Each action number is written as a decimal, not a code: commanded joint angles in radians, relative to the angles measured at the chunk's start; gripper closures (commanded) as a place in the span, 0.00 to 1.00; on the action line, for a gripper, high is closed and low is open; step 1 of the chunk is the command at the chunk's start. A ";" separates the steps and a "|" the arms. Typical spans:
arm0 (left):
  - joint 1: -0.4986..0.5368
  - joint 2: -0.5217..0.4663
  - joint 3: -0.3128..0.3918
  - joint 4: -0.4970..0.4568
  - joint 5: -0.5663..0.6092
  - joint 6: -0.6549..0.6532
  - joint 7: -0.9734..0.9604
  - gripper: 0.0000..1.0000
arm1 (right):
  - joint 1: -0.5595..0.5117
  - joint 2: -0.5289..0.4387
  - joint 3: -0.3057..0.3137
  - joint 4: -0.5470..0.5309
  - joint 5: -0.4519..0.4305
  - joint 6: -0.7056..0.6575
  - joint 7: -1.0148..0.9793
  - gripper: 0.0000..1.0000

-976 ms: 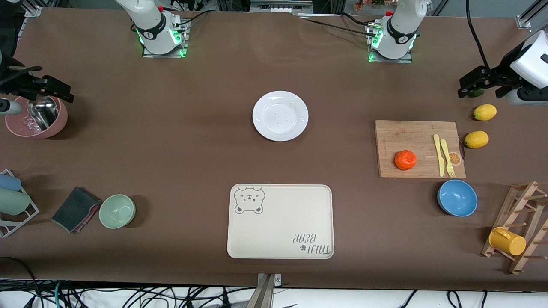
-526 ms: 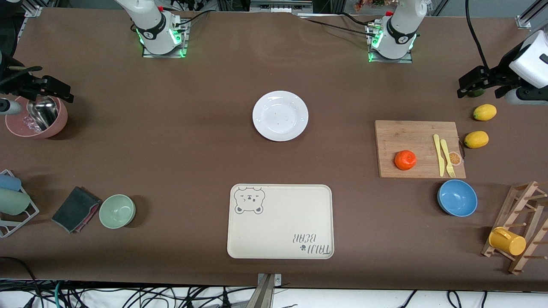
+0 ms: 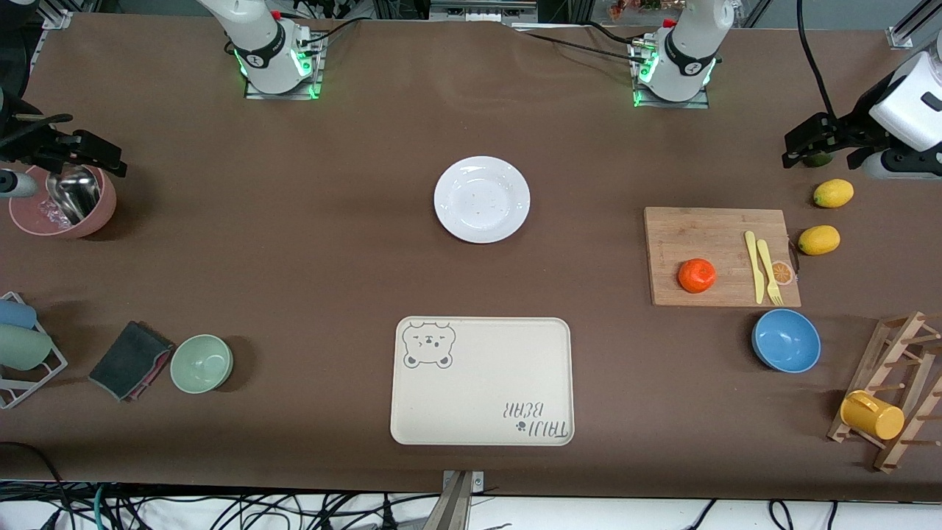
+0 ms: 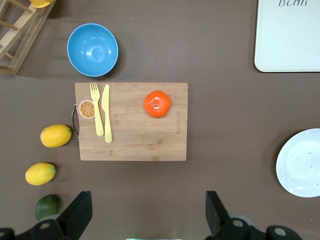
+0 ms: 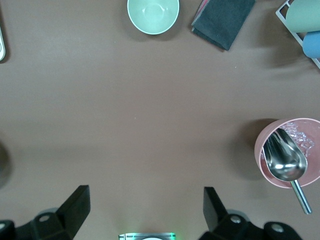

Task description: Place orange and plate with both arms

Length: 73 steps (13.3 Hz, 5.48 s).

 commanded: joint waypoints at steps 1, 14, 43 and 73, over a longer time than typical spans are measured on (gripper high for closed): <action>-0.001 0.012 -0.005 0.033 -0.005 -0.027 -0.005 0.00 | -0.001 0.009 -0.005 0.025 0.009 -0.018 -0.001 0.00; -0.001 0.010 -0.025 0.033 -0.005 -0.027 -0.026 0.00 | -0.002 0.009 -0.007 0.025 0.010 -0.020 0.002 0.00; -0.148 0.237 0.148 -0.042 -0.002 0.212 -0.023 0.00 | -0.002 0.008 -0.007 0.025 0.010 -0.020 -0.009 0.00; -0.168 0.507 0.178 -0.433 -0.005 0.940 -0.009 0.19 | -0.004 0.009 -0.009 0.025 0.010 -0.020 -0.012 0.00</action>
